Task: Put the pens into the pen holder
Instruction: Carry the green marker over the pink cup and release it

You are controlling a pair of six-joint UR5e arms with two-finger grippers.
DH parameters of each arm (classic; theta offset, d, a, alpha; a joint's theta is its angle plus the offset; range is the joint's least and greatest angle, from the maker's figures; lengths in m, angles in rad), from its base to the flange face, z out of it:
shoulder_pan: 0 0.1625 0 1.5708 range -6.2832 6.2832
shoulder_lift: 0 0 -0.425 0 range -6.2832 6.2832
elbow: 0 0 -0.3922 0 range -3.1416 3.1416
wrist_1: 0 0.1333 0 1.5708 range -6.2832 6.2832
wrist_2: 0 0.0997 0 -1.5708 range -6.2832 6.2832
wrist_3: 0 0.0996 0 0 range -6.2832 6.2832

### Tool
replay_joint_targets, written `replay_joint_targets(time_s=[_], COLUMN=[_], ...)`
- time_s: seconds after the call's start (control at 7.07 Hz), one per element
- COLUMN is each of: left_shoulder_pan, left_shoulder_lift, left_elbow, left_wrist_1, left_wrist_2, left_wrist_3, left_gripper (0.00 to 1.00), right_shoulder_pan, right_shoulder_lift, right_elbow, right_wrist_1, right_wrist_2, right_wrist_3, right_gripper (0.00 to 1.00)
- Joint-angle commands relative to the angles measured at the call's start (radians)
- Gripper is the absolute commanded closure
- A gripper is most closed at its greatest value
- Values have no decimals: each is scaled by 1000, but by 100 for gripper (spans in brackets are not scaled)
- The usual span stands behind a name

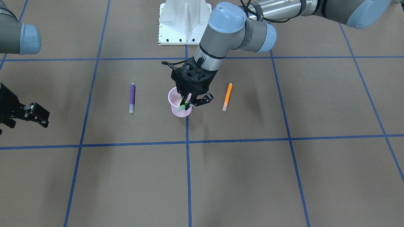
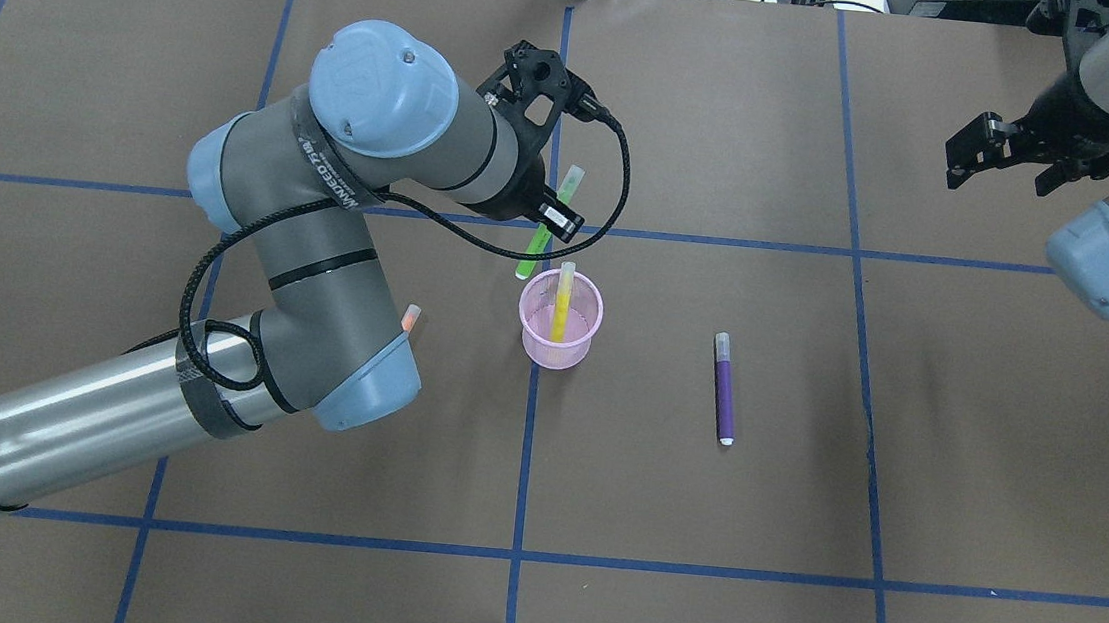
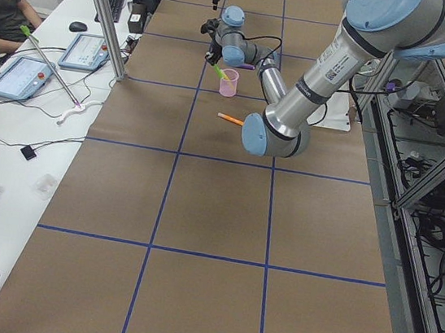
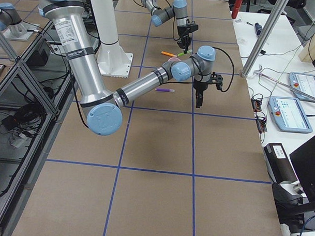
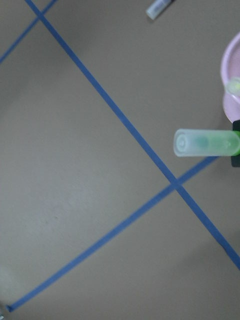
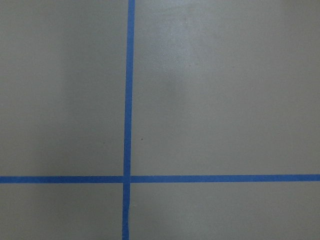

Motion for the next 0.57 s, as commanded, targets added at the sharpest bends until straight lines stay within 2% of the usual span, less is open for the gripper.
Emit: replay_joint_targets(time_s=[0.0, 0.14, 0.42], left_shoulder_pan=[13, 37, 89], left_shoulder_lift=[-29, -27, -18], left_elbow=[7, 7, 3], left_wrist_1=[-9, -9, -11], left_wrist_2=[5, 8, 83], left_wrist_3=[-19, -34, -43], left_gripper=[100, 100, 100], right_shoulder_pan=[4, 4, 4], right_shoulder_lift=[-1, -1, -1], right_elbow=[-18, -20, -21], right_wrist_1=[18, 18, 18], right_wrist_2=[10, 10, 10], right_wrist_3=[-4, -4, -2], right_gripper=[1, 1, 1])
